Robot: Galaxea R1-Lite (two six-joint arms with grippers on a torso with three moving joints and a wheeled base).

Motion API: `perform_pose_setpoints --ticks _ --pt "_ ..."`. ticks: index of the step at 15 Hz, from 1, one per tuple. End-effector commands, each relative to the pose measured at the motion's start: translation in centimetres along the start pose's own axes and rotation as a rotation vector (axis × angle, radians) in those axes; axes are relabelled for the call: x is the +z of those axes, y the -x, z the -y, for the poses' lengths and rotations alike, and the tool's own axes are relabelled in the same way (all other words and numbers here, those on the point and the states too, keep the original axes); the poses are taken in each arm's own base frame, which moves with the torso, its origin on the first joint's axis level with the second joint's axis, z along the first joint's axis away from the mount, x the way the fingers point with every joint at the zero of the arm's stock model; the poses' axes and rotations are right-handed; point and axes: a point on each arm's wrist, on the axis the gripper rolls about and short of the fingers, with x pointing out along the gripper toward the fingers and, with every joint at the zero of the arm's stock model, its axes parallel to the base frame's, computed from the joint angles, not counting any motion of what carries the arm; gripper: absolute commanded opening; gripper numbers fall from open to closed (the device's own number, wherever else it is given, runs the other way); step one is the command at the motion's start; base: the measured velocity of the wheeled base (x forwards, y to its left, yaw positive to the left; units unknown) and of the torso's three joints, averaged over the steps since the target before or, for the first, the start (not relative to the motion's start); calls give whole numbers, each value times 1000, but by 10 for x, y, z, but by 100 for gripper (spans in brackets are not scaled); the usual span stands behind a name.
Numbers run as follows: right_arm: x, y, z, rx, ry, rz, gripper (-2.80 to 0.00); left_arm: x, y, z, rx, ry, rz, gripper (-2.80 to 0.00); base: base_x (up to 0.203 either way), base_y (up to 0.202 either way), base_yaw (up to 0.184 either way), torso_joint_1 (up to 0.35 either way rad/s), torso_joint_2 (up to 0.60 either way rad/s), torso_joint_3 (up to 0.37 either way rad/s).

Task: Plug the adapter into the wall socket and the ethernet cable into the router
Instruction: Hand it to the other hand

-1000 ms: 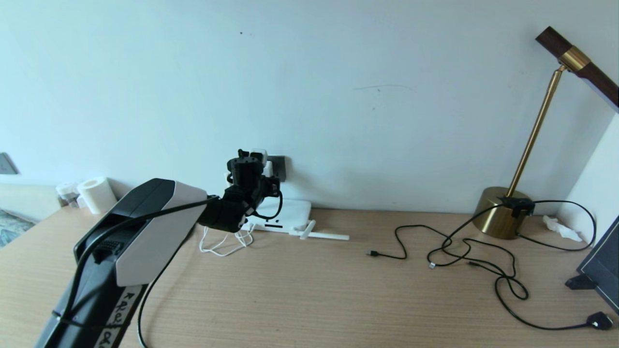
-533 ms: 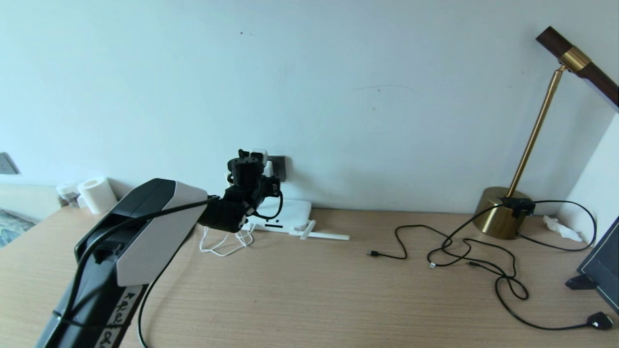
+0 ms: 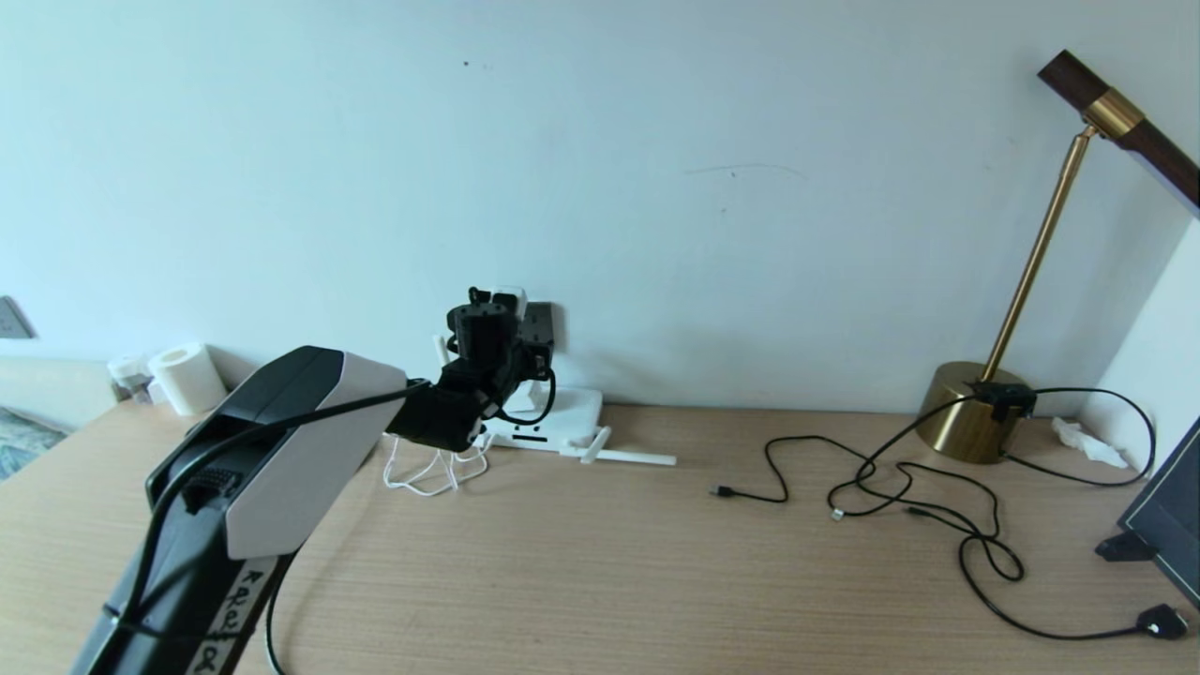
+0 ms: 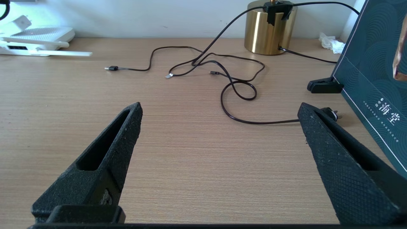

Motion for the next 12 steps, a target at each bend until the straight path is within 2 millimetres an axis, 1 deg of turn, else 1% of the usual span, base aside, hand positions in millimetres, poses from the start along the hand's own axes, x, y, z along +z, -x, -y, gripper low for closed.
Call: perform_pose_setpoints --ticks 1,5,7,9,10,12 --pt "0 0 0 -1 0 0 0 0 1 0 4 0 -1 0 0 0 0 0 0 0" --pt "0 0 0 0 0 0 0 0 7 -2 4 -3 -13 0 0 0 0 0 0 0" --pt "0 0 0 -1 0 0 0 3 15 -1 -2 -5 -14 0 0 0 0 0 0 0" --pt "0 0 0 -1 0 0 0 3 36 -2 -19 -34 -60 0 0 0 0 0 0 0" --pt "0 0 0 0 0 0 0 3 50 -2 -35 -66 -91 0 0 0 0 0 0 0" --pt "0 0 0 0 0 0 0 1 82 3 -81 -124 -157 0 0 0 0 0 0 0"
